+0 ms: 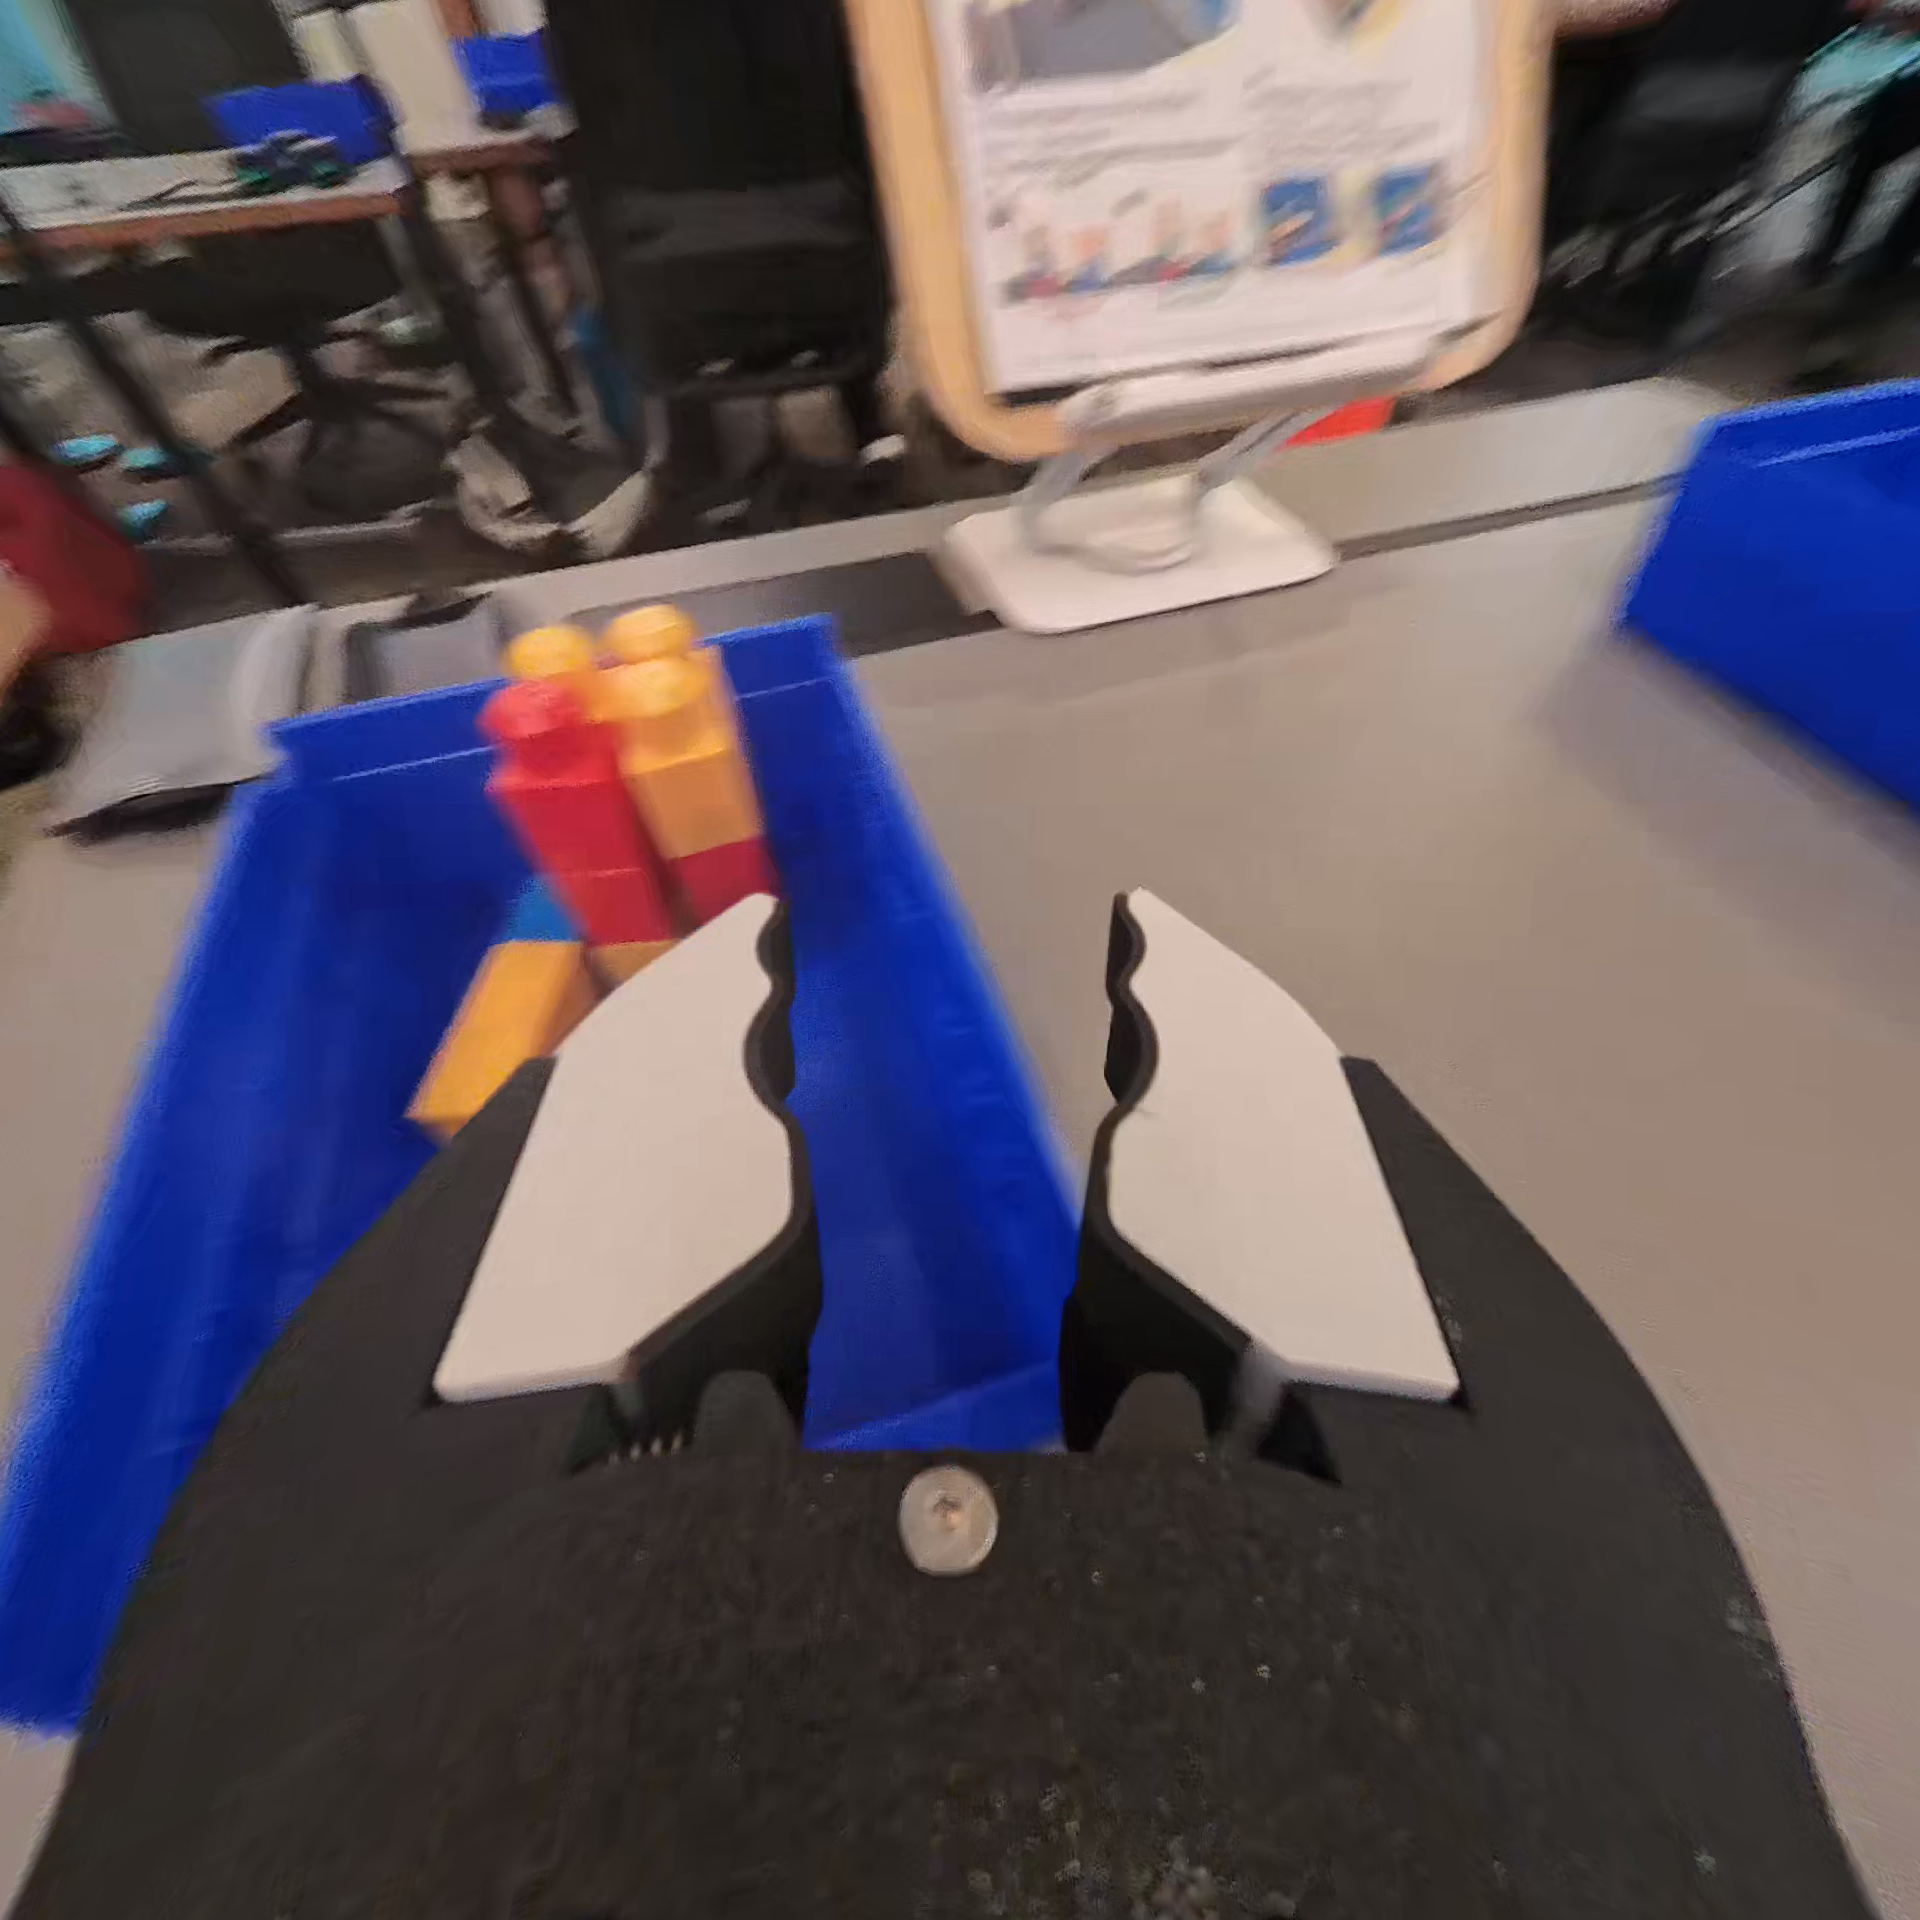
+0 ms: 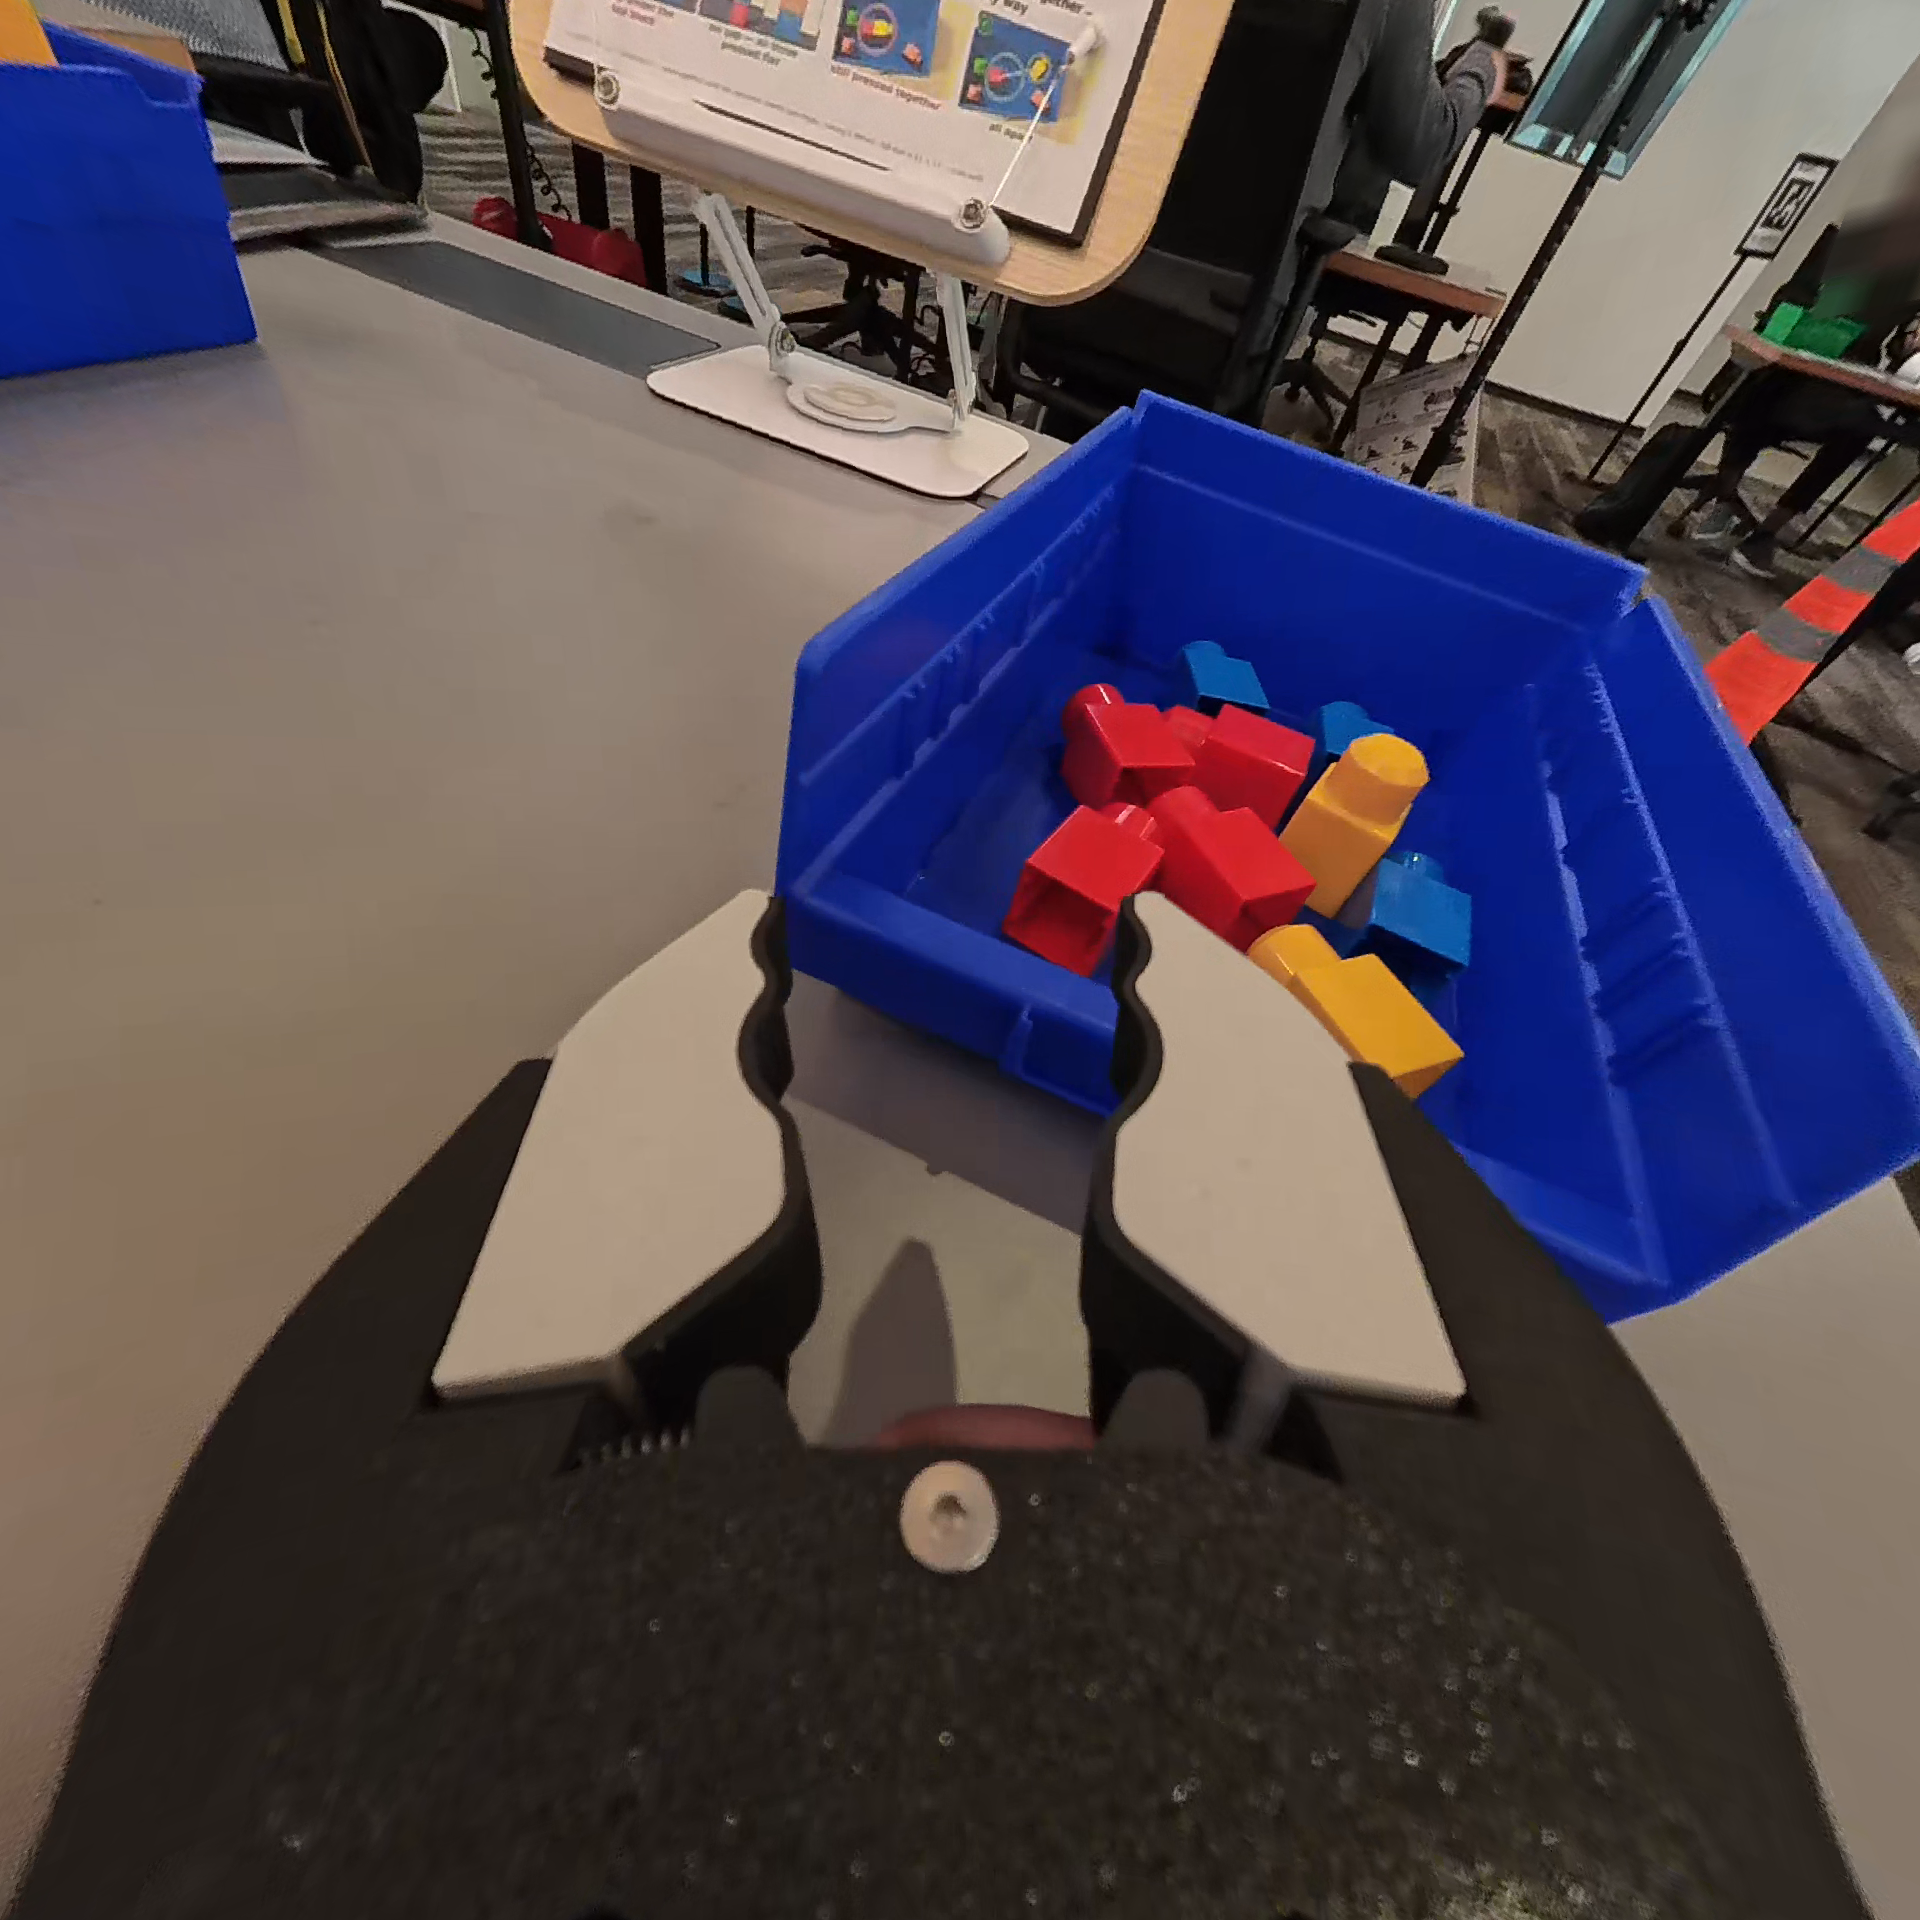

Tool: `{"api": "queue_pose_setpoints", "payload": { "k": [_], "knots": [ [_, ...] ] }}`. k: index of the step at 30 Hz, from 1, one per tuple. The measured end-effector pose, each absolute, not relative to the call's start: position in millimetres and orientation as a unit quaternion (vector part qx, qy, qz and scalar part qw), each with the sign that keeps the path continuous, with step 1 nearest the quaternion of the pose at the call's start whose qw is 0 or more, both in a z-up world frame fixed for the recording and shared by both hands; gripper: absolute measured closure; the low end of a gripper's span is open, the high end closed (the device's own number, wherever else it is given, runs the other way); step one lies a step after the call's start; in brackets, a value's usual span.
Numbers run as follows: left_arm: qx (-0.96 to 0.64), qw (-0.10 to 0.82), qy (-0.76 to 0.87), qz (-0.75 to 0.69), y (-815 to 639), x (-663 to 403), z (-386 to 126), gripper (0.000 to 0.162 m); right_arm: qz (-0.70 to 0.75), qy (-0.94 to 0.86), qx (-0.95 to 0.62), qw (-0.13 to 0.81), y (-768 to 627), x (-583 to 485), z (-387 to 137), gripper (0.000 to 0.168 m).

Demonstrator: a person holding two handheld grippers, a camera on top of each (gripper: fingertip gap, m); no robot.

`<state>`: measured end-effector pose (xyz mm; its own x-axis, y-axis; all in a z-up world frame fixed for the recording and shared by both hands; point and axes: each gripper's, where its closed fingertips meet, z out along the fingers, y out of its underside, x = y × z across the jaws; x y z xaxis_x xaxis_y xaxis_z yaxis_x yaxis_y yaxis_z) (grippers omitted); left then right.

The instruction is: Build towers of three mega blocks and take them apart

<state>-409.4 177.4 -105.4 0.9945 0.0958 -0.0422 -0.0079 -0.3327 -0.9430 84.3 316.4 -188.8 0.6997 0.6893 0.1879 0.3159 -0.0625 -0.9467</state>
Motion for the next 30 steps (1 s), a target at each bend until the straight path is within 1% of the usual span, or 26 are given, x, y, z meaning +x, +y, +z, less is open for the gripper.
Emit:
{"api": "queue_pose_setpoints", "payload": {
  "k": [3, 7, 12, 15, 17, 19, 21, 25, 27, 30],
  "knots": [
    [-0.860, 0.494, -0.063, 0.110, 185, -475, -140, 0.102, 0.158, -0.359, -0.711, 0.584, 315, 84, -190, 0.109],
    [-0.927, 0.349, -0.072, 0.118, 195, -525, -189, 0.100, 0.178, -0.352, -0.715, 0.578, 313, 86, -189, 0.111],
    [-0.968, 0.218, -0.020, 0.121, 222, -562, -220, 0.102, 0.191, -0.351, -0.715, 0.573, 313, 85, -188, 0.112],
    [-0.978, 0.161, -0.007, 0.129, 232, -581, -236, 0.104, 0.197, -0.353, -0.718, 0.567, 312, 83, -190, 0.112],
    [-0.981, 0.155, -0.009, 0.116, 238, -582, -243, 0.111, 0.198, -0.356, -0.718, 0.564, 312, 82, -192, 0.112],
    [-0.986, 0.130, -0.010, 0.105, 236, -583, -254, 0.112, 0.197, -0.358, -0.719, 0.562, 311, 82, -193, 0.113],
    [-0.987, 0.111, -0.005, 0.114, 235, -587, -263, 0.117, 0.198, -0.360, -0.720, 0.559, 311, 81, -195, 0.113],
    [-0.990, 0.114, -0.025, 0.082, 234, -581, -264, 0.127, 0.205, -0.359, -0.724, 0.553, 311, 79, -197, 0.113],
    [-0.991, 0.103, -0.023, 0.079, 223, -579, -264, 0.126, 0.209, -0.358, -0.723, 0.553, 310, 78, -196, 0.113],
    [-0.989, 0.124, -0.031, 0.074, 207, -572, -254, 0.126, 0.211, -0.359, -0.719, 0.557, 308, 77, -193, 0.114]
  ]
}}
